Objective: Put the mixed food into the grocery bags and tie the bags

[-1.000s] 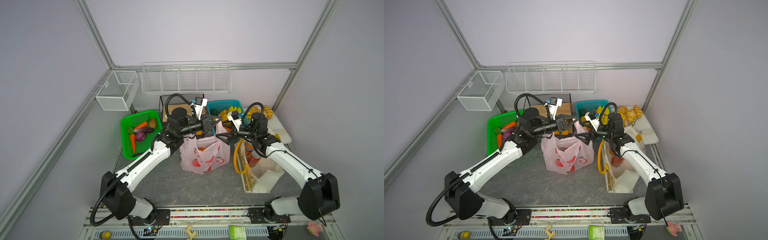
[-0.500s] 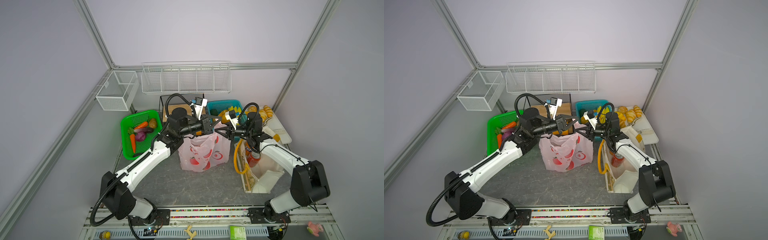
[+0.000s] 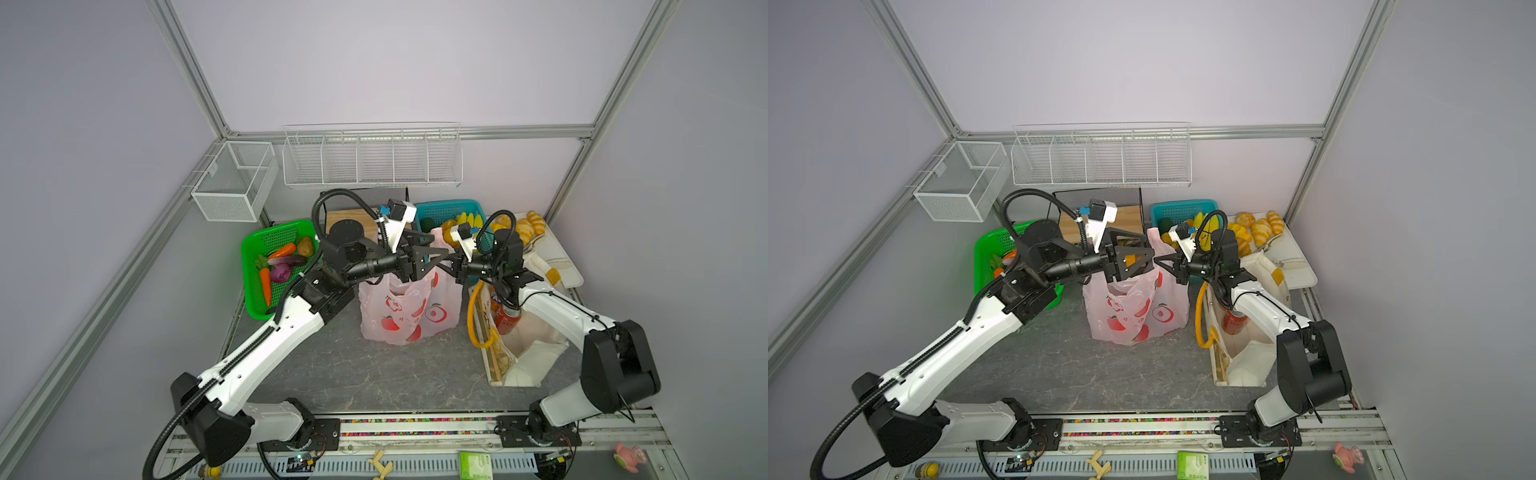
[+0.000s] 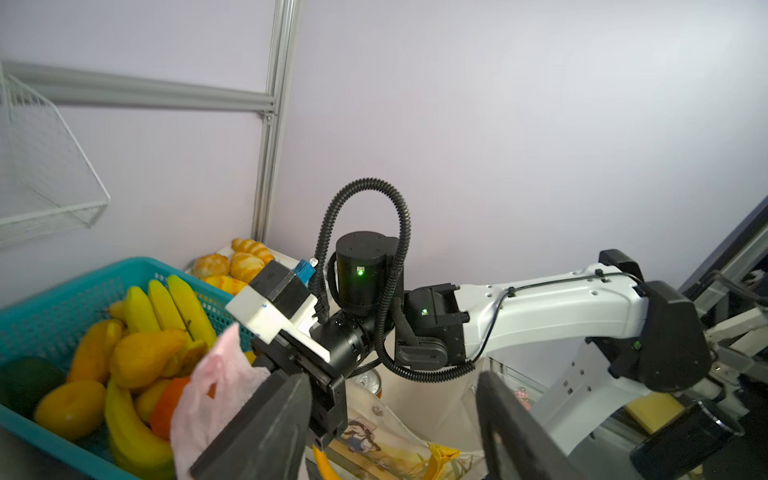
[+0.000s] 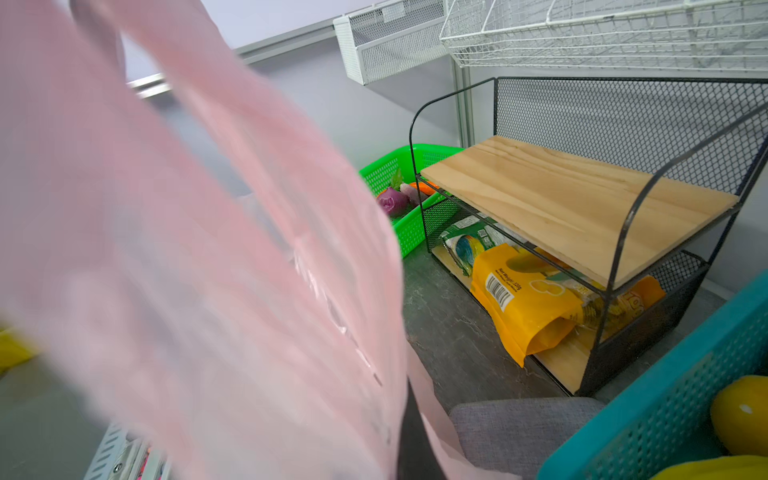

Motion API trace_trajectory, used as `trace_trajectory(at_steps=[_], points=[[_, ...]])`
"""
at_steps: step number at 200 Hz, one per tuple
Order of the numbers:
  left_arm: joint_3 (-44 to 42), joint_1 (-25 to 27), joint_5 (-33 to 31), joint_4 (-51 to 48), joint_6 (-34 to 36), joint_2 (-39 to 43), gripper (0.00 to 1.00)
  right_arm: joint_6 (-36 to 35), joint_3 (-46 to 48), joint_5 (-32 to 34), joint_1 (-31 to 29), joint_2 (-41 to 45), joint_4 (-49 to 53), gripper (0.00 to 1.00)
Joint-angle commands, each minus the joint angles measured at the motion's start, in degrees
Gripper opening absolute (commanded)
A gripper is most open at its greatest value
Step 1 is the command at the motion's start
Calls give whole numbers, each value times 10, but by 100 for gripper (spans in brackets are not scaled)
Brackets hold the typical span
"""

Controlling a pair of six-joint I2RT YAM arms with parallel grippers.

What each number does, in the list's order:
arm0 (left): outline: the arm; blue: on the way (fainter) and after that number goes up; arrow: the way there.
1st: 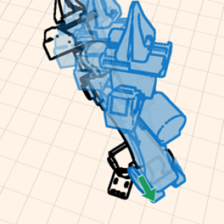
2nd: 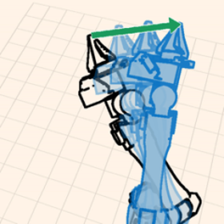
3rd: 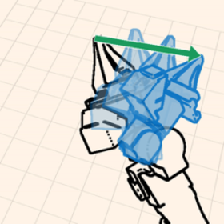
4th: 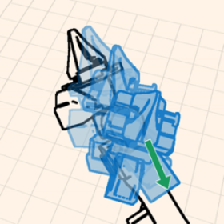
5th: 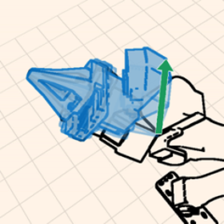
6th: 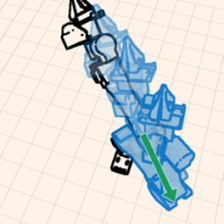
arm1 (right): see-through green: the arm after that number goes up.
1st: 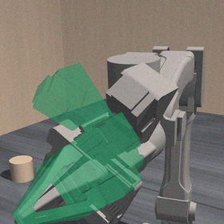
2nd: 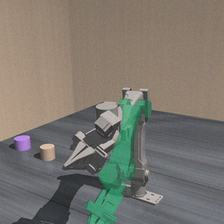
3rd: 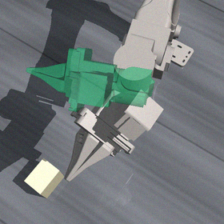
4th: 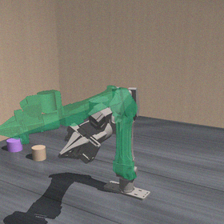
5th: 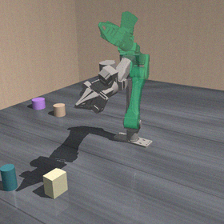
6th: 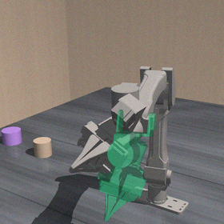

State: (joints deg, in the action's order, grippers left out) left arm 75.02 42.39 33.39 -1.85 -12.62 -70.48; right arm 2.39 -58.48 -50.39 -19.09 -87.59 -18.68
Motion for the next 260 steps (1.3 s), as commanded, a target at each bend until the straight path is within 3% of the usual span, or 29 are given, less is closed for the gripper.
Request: trace_trajectory(at_steps=[1,27,56,101,136,173,205,239,260], points=[[-48,-3,-16,-40,86,57,70,7,12,18,4,21,-1,6],[-121,-21,-102,-57,88,139,74,9,13,21,4,23,0,6],[-225,-71,-135,-24,88,221,80,12,11,21,4,22,1,6],[-309,-102,-203,-3,92,260,87,2,8,21,5,31,15,6],[-359,-163,-153,87,59,238,91,-3,7,21,7,33,21,6],[-365,-188,-94,173,64,158,95,-1,3,18,7,26,21,6],[-364,-251,-14,250,46,102,96,-1,4,17,8,25,20,6],[-334,-255,57,274,64,45,96,1,5,17,7,22,19,6],[-318,-255,61,274,86,25,96,2,7,16,7,21,18,6]])
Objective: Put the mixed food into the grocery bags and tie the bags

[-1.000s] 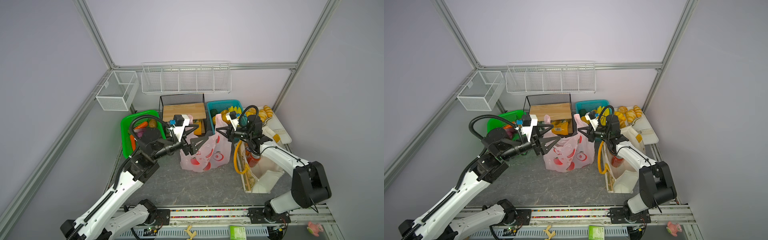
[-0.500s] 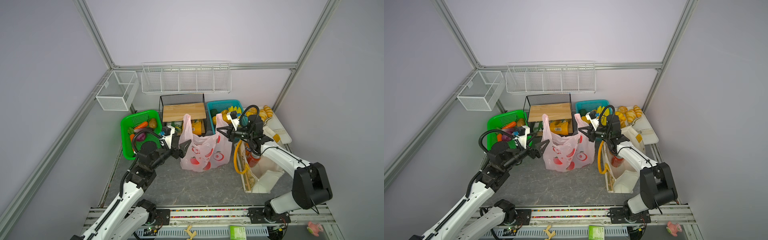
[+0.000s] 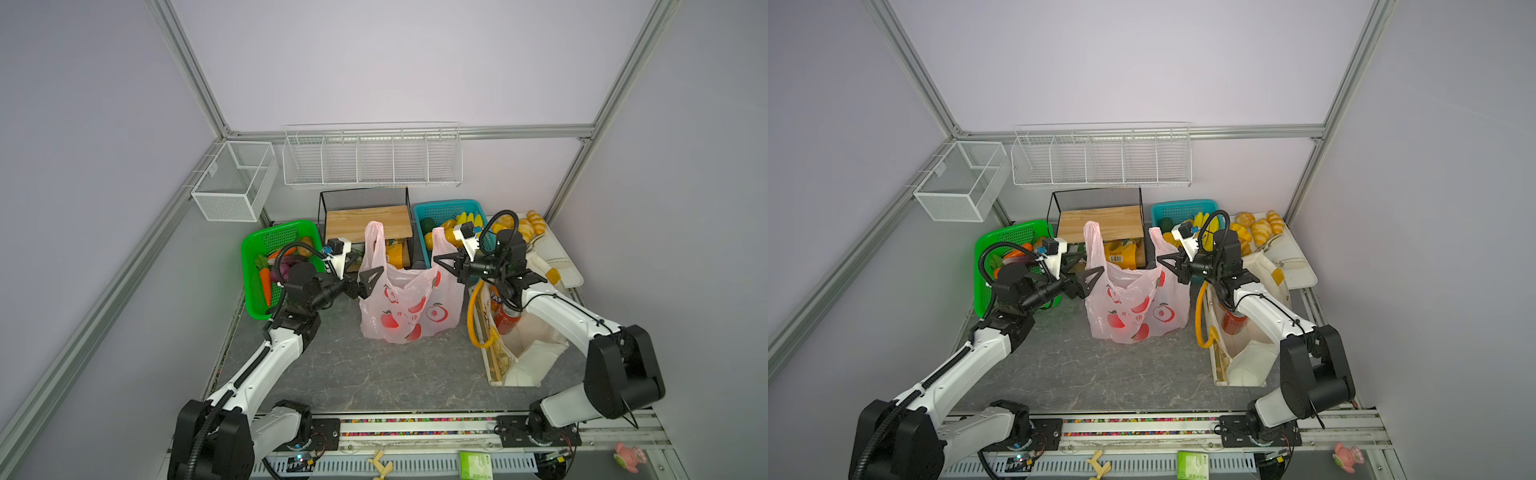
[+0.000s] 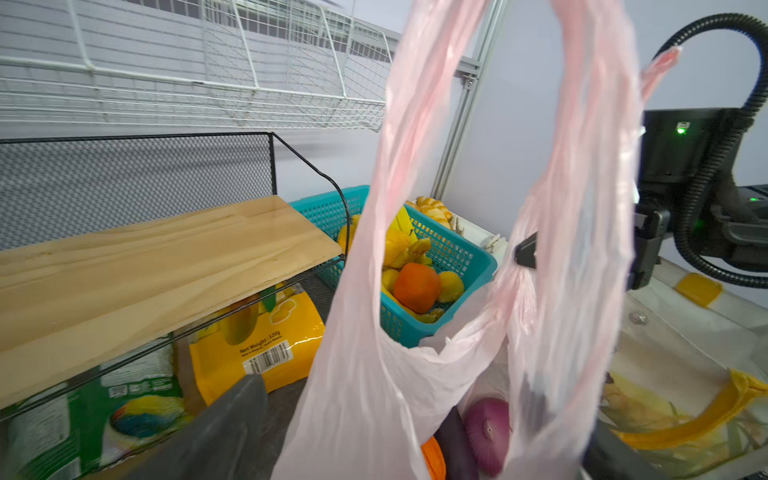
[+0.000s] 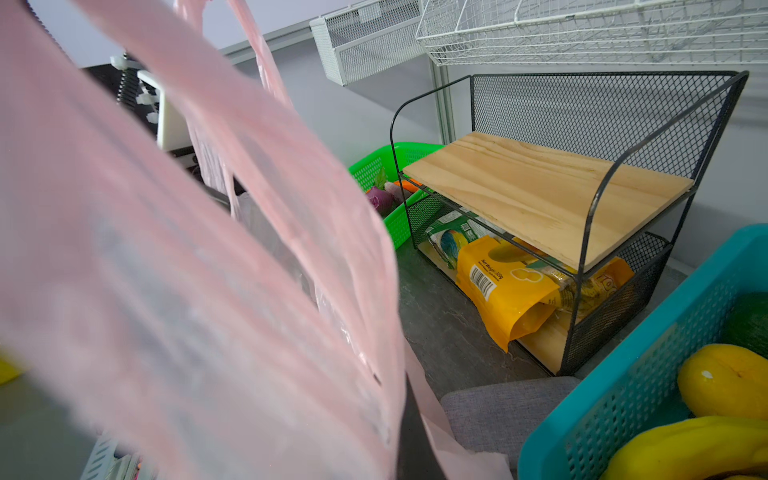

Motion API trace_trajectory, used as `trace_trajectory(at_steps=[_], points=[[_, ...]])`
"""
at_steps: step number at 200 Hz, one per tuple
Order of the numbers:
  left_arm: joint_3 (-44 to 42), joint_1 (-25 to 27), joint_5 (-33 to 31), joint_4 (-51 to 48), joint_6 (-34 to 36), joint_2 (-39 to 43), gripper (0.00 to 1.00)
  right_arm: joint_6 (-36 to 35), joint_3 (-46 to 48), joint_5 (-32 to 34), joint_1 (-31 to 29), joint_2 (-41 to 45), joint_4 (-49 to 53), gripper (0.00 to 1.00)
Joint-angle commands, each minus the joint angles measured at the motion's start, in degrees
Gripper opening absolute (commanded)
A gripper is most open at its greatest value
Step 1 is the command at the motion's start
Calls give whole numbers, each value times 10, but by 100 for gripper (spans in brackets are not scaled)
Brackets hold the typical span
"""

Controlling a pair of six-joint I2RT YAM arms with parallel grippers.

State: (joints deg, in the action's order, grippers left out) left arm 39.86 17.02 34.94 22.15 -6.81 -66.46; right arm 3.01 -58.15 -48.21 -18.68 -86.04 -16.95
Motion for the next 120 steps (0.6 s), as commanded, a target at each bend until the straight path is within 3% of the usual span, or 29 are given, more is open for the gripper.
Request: trace_trajectory(at_steps=[1,63,98,120], points=[[34,-2,45,33,29,-17,96,-4,4,-6,3,6,1,6],[89,-3,56,7,103,-73,93,-5,3,-7,2,6,5,6],[131,-3,132,-1,102,-114,95,-7,1,-5,2,3,8,6],[126,-1,151,25,81,-123,86,-9,2,-2,2,4,12,6]])
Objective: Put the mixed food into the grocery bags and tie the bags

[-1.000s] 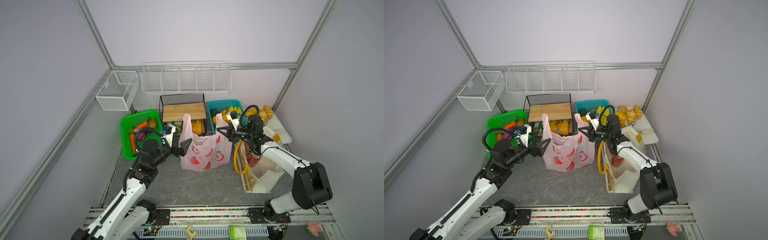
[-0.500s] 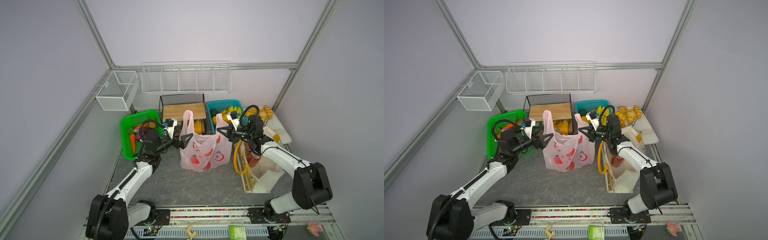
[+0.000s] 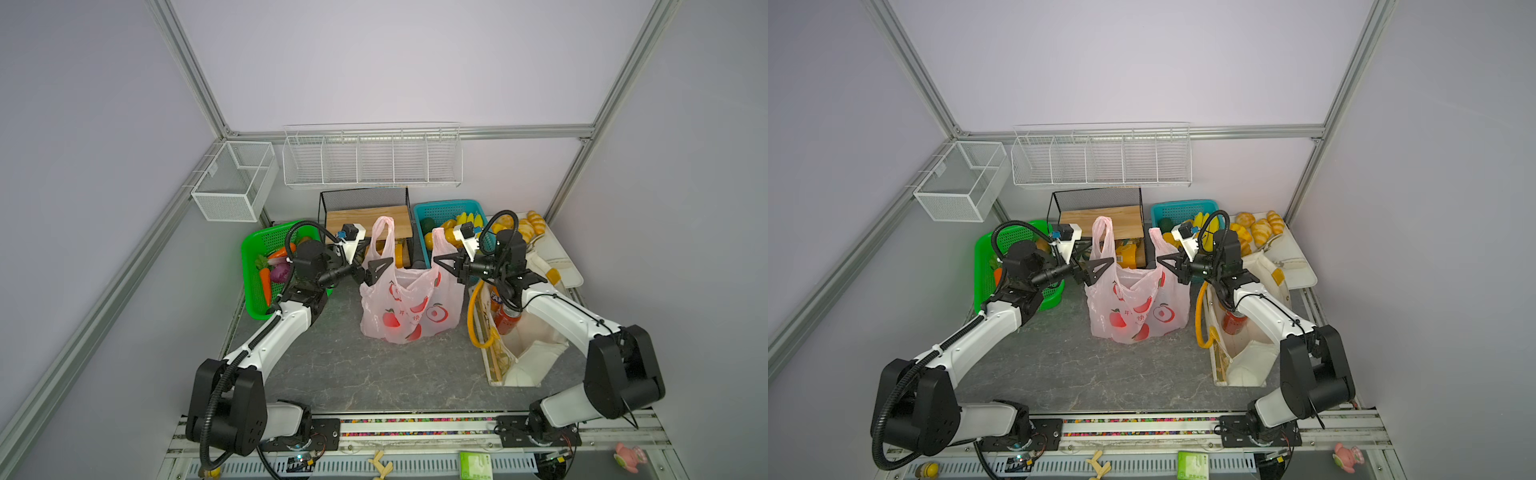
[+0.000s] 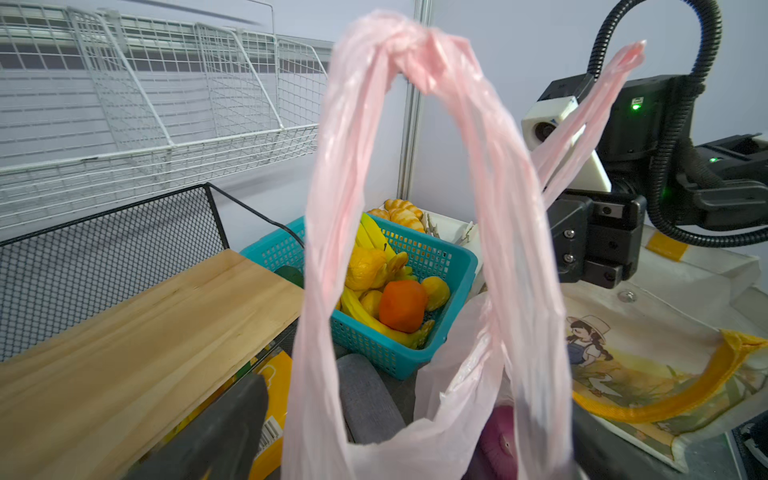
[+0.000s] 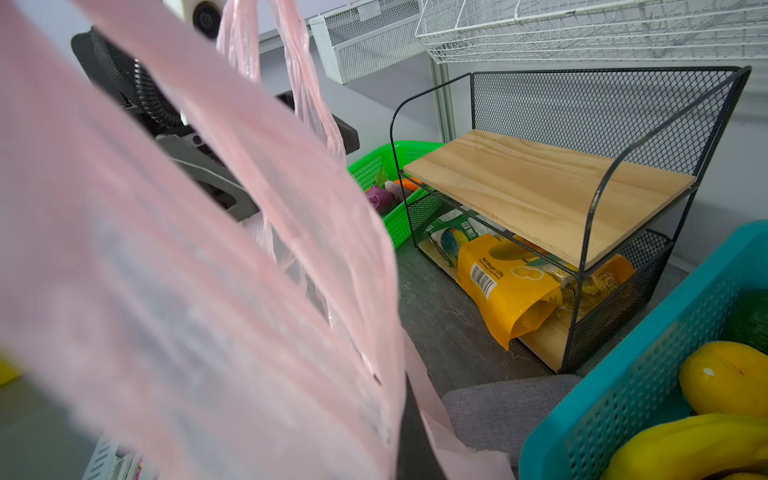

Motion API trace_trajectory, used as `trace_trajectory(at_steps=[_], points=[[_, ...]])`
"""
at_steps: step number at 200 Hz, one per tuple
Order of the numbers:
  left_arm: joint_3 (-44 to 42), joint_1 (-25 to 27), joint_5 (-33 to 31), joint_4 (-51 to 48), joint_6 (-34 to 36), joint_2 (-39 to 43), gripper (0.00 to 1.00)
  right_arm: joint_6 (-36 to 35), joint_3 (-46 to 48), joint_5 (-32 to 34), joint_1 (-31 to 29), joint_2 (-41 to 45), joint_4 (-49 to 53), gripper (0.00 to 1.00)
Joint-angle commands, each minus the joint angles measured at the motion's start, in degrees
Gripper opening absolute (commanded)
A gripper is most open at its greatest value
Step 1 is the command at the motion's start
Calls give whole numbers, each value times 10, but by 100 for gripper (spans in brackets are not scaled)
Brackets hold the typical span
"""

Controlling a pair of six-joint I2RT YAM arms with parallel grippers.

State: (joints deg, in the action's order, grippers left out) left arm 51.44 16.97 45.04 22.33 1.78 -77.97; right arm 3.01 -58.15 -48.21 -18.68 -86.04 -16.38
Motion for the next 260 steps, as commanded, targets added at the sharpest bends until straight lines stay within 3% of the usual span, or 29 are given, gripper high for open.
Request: trace_trajectory(at_steps=[1,69,109,142,175,211,260], points=[[9,-1,50,24,-5,-8,85,-10,2,-2,2,4,6,6],[-28,20,47,30,29,10,38,1,-1,1,2,2,7,6],[10,71,5,-122,155,35,3,-15,-11,7,1,3,51,6],[74,118,-43,-262,262,32,0,-76,-41,-5,2,-2,139,6],[156,173,-139,-421,392,-2,0,-115,-71,-23,2,-10,204,7],[254,202,-207,-539,451,-55,0,-149,-87,-25,2,-7,251,7],[346,211,-250,-620,505,-111,0,-167,-80,-52,3,-2,251,12]])
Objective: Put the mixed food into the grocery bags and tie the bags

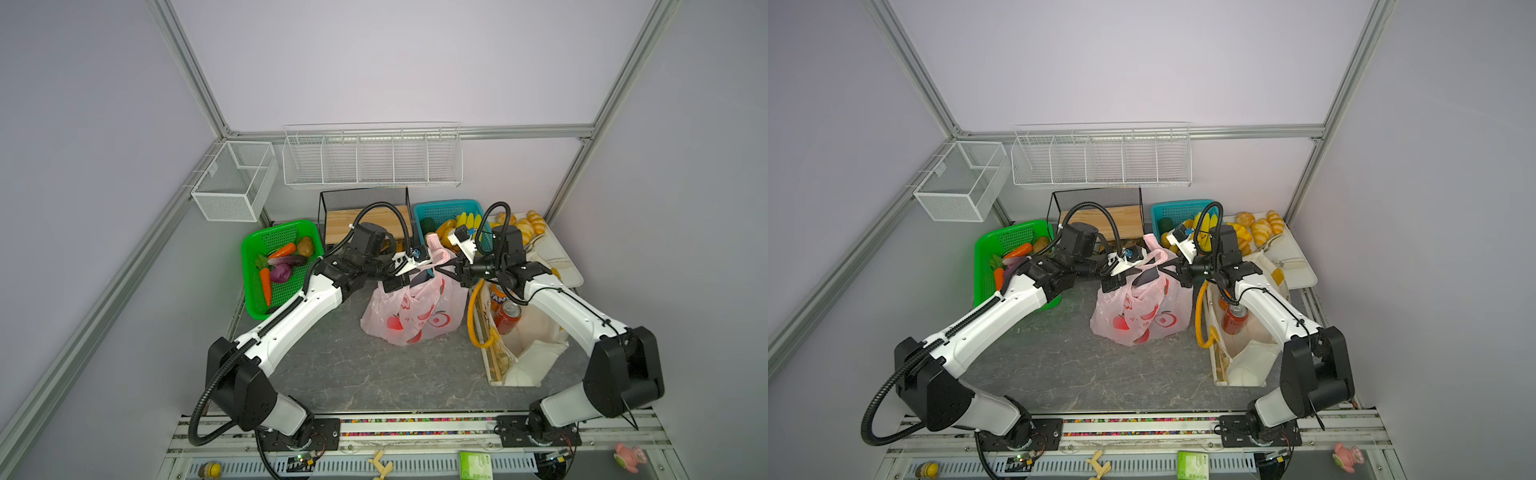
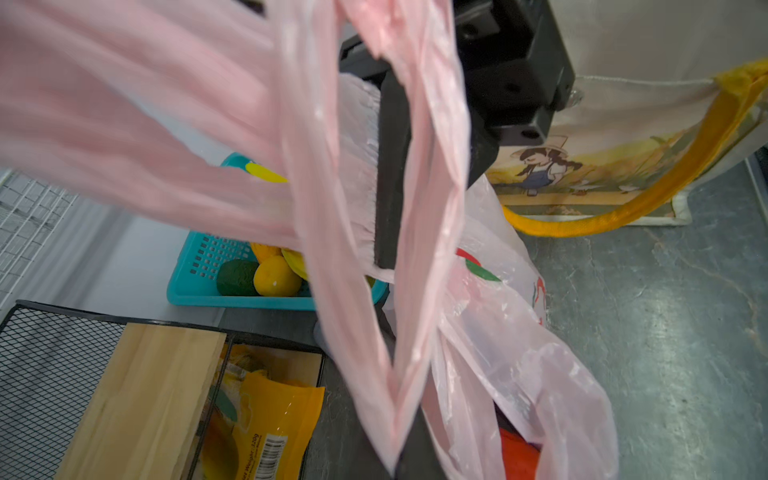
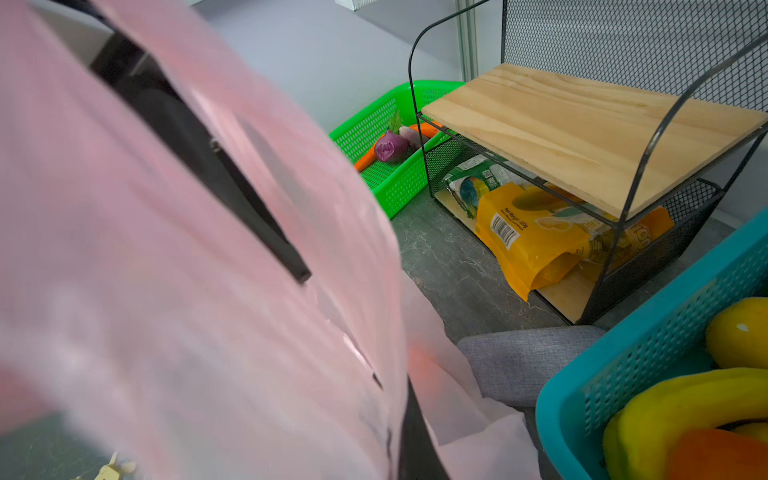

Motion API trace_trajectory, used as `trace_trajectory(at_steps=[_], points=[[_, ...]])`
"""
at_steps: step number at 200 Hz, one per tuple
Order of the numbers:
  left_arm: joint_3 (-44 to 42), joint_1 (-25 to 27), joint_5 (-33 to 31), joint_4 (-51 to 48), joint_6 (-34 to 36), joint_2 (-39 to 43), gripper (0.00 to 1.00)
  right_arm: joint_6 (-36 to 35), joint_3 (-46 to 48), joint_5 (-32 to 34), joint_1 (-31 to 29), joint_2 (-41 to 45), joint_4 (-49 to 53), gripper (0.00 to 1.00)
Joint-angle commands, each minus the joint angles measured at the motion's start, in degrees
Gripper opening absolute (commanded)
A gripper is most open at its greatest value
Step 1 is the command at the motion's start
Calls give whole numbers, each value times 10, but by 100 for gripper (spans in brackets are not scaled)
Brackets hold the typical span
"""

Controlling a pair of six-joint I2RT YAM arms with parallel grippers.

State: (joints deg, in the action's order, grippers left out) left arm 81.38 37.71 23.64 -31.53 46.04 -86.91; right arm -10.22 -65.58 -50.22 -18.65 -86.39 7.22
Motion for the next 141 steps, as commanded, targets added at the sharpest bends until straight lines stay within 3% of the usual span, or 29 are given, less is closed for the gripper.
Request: trace_trajectory(at_steps=[1,141], points=[[48,3,-37,-83,63,-22,0,-35,-6,-33,3,2,14,12],[166,16,-30,-151,70,-108,0,14,46,-53,3,16,-98,46]])
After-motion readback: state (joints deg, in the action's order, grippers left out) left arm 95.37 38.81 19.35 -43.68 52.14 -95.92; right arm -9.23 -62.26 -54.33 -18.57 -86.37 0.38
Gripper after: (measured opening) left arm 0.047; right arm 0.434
